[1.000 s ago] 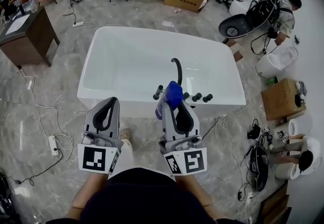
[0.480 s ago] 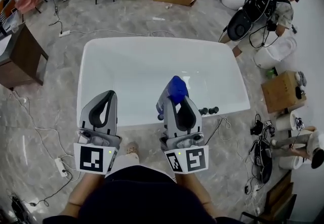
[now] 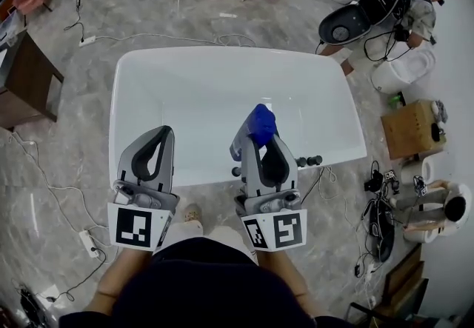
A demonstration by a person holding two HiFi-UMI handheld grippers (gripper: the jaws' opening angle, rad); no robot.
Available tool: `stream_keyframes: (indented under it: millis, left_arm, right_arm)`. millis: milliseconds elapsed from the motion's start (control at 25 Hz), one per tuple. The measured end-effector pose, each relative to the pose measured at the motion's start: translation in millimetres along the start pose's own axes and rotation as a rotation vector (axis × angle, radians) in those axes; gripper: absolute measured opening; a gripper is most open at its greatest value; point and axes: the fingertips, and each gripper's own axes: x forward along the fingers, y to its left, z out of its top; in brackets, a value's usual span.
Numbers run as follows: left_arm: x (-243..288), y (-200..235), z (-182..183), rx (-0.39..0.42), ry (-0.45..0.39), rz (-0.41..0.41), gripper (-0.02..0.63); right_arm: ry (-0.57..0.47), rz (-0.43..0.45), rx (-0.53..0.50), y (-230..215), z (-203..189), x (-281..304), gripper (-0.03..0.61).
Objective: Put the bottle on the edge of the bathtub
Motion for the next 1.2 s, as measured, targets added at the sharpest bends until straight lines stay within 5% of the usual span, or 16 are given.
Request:
stream_keyframes:
  millis: [1200]
  left_arm:
    - [27.4,-20.8,10.7,-0.002,-0.021,0.082,0.002]
  right_arm:
    - [0.014,0.152,-0.012,-19.3,9.0,15.9,0.127]
